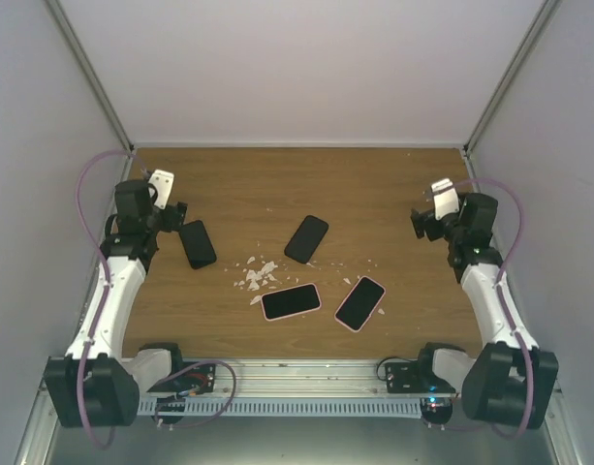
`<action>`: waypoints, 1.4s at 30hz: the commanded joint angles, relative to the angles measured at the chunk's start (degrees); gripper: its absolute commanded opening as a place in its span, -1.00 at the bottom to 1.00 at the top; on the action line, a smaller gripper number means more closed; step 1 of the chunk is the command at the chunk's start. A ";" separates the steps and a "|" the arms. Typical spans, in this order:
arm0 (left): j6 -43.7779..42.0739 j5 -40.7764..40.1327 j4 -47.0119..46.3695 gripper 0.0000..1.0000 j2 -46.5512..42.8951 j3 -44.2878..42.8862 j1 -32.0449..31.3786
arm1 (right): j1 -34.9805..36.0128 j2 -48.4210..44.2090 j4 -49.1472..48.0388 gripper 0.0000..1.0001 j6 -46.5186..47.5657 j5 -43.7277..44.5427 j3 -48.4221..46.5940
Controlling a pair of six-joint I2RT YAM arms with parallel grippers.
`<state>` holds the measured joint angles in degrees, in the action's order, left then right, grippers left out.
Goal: Take the phone out of the phone case
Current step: Pick up the phone at the center of the board.
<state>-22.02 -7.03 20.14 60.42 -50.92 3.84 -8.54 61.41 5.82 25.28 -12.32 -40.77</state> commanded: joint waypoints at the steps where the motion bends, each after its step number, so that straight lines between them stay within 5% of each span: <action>1: 8.35 8.67 3.86 0.98 4.12 -5.46 -0.33 | -1.07 4.72 1.14 0.99 -9.64 -6.93 -5.75; 19: 6.79 23.41 13.77 0.98 10.19 -5.52 5.92 | -2.09 9.89 4.46 0.99 -16.91 -16.52 -11.57; 30: -3.37 12.84 8.84 0.98 16.58 -0.47 12.55 | -2.18 10.39 5.21 0.99 -16.85 -17.65 -11.85; 42: -9.51 5.23 1.33 0.98 20.77 5.97 12.62 | -2.26 10.65 5.19 0.99 -16.69 -17.26 -12.06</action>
<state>-29.26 1.32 26.68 79.59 -46.50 16.49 -10.31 71.26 10.72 9.15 -28.88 -51.13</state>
